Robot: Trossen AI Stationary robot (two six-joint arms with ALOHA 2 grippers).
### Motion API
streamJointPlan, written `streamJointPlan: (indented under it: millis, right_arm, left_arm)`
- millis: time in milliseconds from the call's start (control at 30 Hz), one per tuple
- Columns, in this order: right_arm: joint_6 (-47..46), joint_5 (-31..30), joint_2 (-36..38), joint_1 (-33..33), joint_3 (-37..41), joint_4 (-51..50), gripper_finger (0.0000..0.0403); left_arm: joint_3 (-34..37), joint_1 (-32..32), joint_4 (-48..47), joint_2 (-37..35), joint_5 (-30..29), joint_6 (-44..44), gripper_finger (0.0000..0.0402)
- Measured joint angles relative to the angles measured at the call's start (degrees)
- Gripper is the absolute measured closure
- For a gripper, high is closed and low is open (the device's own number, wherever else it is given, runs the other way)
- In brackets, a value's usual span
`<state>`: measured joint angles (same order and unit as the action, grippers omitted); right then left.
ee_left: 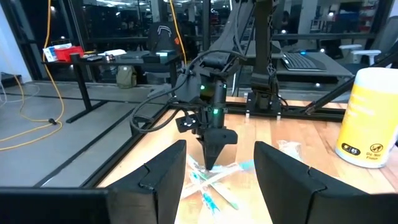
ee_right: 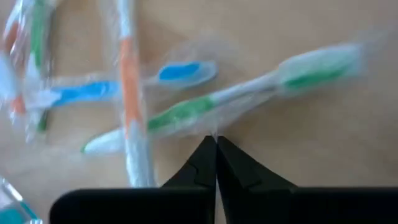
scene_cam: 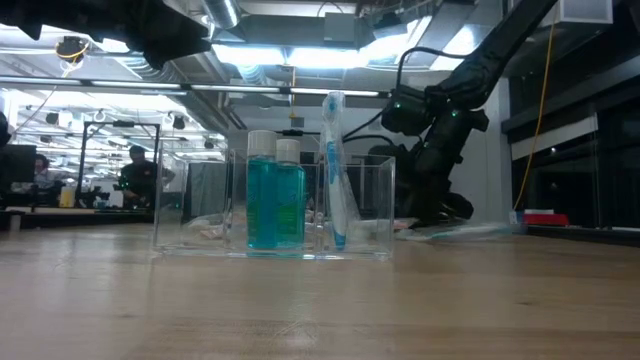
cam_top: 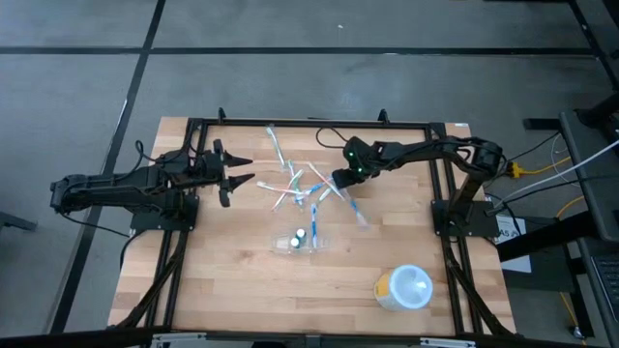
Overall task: Pick & Place toothbrushing station
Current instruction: Put the blue toothbrush into the transparent organizer
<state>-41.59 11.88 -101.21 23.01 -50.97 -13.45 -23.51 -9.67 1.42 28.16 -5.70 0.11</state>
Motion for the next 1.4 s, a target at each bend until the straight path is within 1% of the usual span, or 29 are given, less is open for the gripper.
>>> streamJointPlan:
  millis: [100,200,300,433,600,700,800,867,933,1033,1100,1167,1267,1333,1400]
  right_arm:
    - [0.1,0.0,0.6,-1.3,0.1,0.0,0.0391]
    - [0.5,-1.3,2.1,-2.5,0.1,0.2,0.0398]
    - [0.8,-4.2,4.1,-3.8,0.1,0.2,0.0399]
    - [1.6,-8.7,9.1,-5.4,0.1,0.0,0.0400]
    - [2.0,-15.9,18.2,-10.8,0.1,1.1,0.0401]
    - [3.6,-21.7,23.5,-15.8,0.1,1.7,0.0401]
    - [6.1,-28.9,27.2,-22.4,0.1,3.6,0.0402]
    - [6.8,-32.7,28.2,-26.7,0.0,5.5,0.0402]
    - [8.0,-35.3,28.4,-30.5,0.0,8.1,0.0402]
    - [8.2,-38.6,28.0,-34.4,0.0,10.1,0.0402]
    - [8.2,-41.1,27.6,-36.2,0.0,9.7,0.0402]
    - [8.2,-43.6,27.4,-37.0,0.0,8.8,0.0402]
    - [7.4,-45.5,27.4,-36.6,0.0,5.0,0.0403]
    - [5.4,-45.1,27.4,-35.8,0.0,1.6,0.0403]
    - [3.6,-42.8,27.4,-35.2,0.0,-1.8,0.0403]
  left_arm:
    - [0.0,0.0,-0.2,0.0,0.1,-0.2,0.0217]
    - [0.0,0.0,-0.4,0.0,0.1,-0.3,0.0217]
    - [0.0,0.0,-0.4,0.0,0.3,-0.6,0.0217]
    - [0.0,0.0,-0.4,0.0,0.9,-0.9,0.0217]
    - [0.0,0.0,-0.4,0.0,0.9,-0.9,0.0217]
    - [0.0,0.0,-0.5,0.0,0.9,-0.9,0.0217]
    - [0.0,0.0,-0.5,0.0,0.8,-0.9,0.0217]
    - [0.0,0.0,-0.5,0.0,0.8,-0.9,0.0217]
    - [0.0,0.0,-0.4,0.0,0.8,-0.9,0.0217]
    - [0.0,0.0,-0.4,0.0,0.8,-1.0,0.0217]
    - [0.0,0.0,-0.4,0.0,0.8,-1.0,0.0217]
    - [0.0,0.0,-0.4,0.0,0.8,-1.0,0.0217]
    - [0.0,0.0,-0.4,0.0,0.9,-1.2,0.0217]
    - [0.0,0.0,-0.6,0.0,0.9,-1.3,0.0217]
    - [0.0,0.2,-0.9,0.0,0.8,-1.3,0.0217]
